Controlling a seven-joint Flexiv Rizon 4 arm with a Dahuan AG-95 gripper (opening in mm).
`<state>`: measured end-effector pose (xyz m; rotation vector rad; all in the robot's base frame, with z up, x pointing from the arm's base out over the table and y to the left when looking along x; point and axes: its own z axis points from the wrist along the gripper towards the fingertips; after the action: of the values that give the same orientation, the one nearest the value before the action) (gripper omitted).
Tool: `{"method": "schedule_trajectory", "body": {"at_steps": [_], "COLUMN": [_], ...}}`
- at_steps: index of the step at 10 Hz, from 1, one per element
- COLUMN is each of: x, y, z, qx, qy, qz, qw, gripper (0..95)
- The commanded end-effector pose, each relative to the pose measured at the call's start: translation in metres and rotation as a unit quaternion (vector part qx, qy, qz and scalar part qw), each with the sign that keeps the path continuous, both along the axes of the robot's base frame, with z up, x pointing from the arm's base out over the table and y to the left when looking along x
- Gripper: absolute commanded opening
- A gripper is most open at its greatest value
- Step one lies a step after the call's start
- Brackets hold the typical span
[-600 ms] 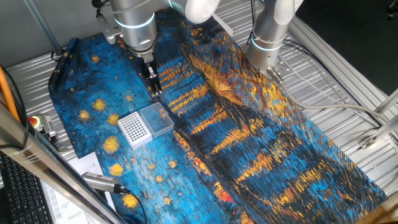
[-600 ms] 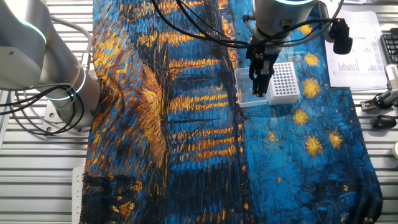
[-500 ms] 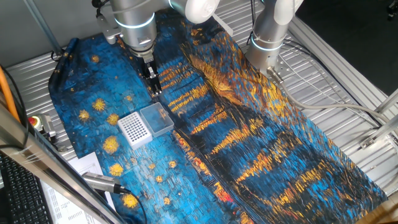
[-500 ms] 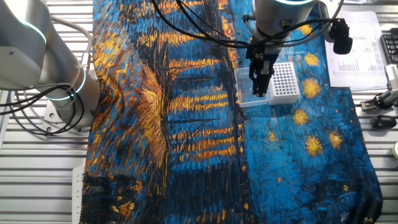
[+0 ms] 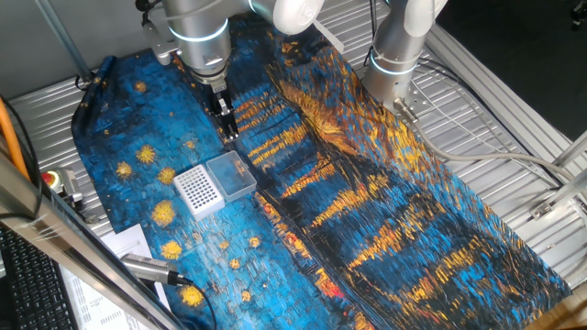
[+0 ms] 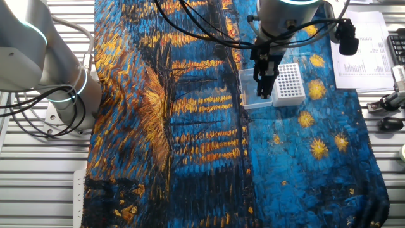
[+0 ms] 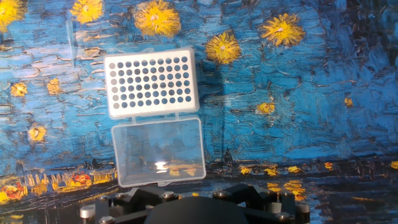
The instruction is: Insert a medium pipette tip into the holder for medium pipette tips
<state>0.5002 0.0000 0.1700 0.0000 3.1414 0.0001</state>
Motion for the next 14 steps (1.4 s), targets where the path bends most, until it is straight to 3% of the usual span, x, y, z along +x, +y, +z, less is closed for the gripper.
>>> {"method": "schedule_trajectory", "body": {"at_steps": [1,14], "x": [-0.0001,0.0], "y": [0.0,-0.0005], "z": [0.0,0.0009], "qx": [0.031,0.029], "qy": [-0.011,-0.01], "qz": [-0.003,-0.003], "qw": [0.9995,0.9995], "gripper": [0.0,0.0]}}
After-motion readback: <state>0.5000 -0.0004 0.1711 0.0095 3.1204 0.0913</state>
